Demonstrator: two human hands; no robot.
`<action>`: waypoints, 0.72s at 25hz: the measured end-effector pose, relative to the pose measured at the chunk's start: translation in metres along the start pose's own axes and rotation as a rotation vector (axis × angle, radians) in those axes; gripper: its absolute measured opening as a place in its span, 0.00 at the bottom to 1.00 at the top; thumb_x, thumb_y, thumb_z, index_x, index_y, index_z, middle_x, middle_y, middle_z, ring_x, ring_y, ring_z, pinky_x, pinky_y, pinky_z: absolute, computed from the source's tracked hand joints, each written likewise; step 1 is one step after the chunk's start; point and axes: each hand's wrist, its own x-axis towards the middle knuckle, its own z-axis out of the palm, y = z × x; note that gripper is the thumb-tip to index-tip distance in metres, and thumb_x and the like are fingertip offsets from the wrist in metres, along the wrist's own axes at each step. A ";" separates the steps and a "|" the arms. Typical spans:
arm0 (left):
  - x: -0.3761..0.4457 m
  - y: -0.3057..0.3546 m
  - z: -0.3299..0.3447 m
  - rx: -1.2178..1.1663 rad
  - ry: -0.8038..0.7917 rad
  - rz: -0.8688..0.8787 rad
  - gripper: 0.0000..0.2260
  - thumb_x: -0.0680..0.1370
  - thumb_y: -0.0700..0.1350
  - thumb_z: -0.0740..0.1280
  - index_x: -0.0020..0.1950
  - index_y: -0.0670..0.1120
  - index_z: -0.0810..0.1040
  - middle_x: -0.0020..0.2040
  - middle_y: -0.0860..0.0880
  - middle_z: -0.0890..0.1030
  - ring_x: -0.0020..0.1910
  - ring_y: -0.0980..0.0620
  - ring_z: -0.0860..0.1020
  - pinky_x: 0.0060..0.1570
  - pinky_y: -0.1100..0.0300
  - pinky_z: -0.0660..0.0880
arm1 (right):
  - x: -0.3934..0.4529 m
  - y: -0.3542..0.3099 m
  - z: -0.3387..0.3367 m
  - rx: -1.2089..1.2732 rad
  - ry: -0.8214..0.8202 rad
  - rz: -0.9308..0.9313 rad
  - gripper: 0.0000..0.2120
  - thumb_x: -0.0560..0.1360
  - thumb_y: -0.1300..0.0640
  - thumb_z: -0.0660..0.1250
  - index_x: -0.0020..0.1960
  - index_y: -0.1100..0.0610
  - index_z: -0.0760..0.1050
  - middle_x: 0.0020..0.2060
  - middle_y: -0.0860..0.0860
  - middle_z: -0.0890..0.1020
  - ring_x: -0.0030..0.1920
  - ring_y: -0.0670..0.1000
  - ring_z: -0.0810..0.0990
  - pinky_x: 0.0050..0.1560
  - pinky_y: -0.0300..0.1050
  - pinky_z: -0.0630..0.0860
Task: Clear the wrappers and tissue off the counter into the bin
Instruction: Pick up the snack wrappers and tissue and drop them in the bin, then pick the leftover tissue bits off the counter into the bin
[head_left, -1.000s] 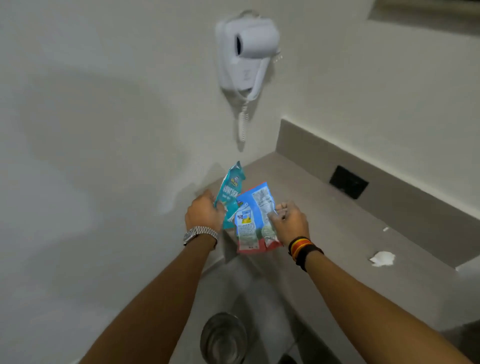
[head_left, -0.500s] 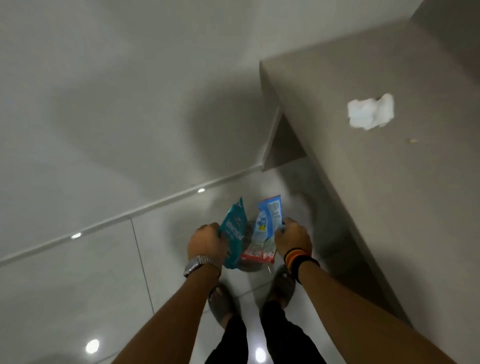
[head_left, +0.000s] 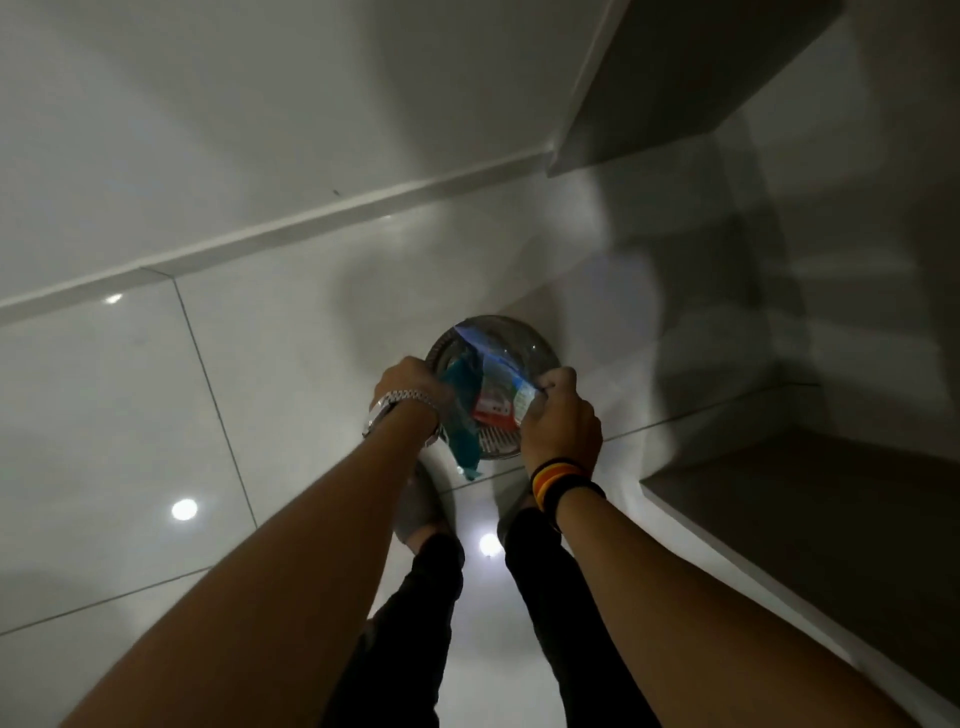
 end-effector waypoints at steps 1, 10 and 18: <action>0.006 0.000 0.001 -0.007 -0.012 -0.002 0.10 0.74 0.49 0.73 0.42 0.44 0.76 0.35 0.47 0.78 0.32 0.50 0.76 0.32 0.57 0.75 | 0.001 0.004 0.005 -0.003 -0.023 -0.006 0.06 0.82 0.58 0.60 0.57 0.57 0.70 0.49 0.58 0.84 0.48 0.59 0.84 0.34 0.42 0.75; -0.060 -0.018 -0.017 0.325 0.258 0.605 0.22 0.82 0.51 0.56 0.76 0.47 0.62 0.75 0.40 0.67 0.73 0.40 0.67 0.70 0.43 0.70 | -0.019 -0.019 -0.029 -0.199 -0.111 -0.294 0.23 0.81 0.56 0.59 0.75 0.54 0.60 0.72 0.57 0.71 0.69 0.58 0.73 0.58 0.49 0.79; -0.222 0.038 -0.174 0.507 0.653 0.965 0.32 0.82 0.54 0.56 0.81 0.46 0.46 0.82 0.42 0.44 0.80 0.41 0.42 0.78 0.40 0.48 | -0.125 -0.143 -0.192 -0.409 0.290 -0.643 0.39 0.78 0.50 0.60 0.80 0.57 0.42 0.80 0.60 0.43 0.79 0.60 0.40 0.75 0.69 0.50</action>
